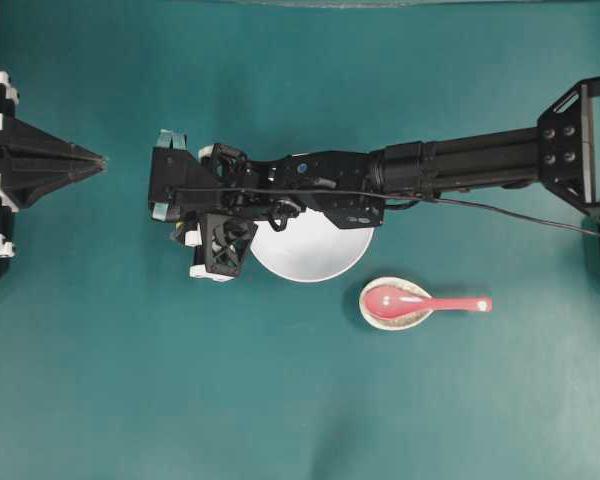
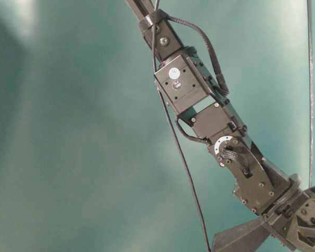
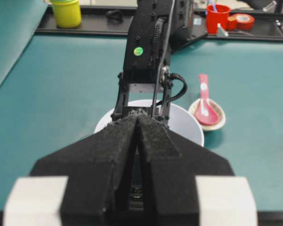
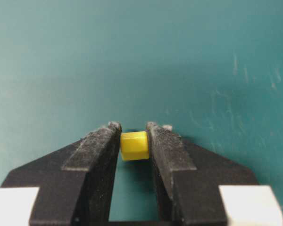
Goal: Scoop the yellow hexagonal prism block from the bowl with a spoon using the right arm.
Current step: 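Close the right gripper on the yellow block on the table, then carry the yellow block with the right gripper back into the bowl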
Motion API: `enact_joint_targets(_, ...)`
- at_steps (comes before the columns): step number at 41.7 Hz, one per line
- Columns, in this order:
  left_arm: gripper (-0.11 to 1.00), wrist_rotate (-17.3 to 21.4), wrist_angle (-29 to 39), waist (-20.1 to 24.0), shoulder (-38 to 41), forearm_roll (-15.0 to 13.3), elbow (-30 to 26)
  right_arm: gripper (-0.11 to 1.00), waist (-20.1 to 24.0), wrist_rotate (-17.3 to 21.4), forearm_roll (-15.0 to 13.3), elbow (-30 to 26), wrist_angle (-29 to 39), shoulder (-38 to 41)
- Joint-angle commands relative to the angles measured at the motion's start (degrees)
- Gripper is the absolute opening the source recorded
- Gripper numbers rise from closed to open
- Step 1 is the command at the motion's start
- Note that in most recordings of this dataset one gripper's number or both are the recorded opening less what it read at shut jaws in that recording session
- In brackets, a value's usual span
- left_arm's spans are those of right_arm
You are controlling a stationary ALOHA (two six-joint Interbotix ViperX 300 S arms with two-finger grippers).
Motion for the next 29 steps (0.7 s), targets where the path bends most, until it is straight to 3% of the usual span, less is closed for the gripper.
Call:
enact_joint_targets(1, 0.00, 0.0, -0.5, 0.1, 0.3, 0.2, -1.4, 0.31, -0.1, 0.1, -0.1, -1.1, -0.3, -1.5)
enact_joint_targets(29, 0.00, 0.0, -0.3, 0.1, 0.3, 0.2, -1.4, 0.30, -0.1, 0.2, -0.1, -1.4, 0.3, -6.8)
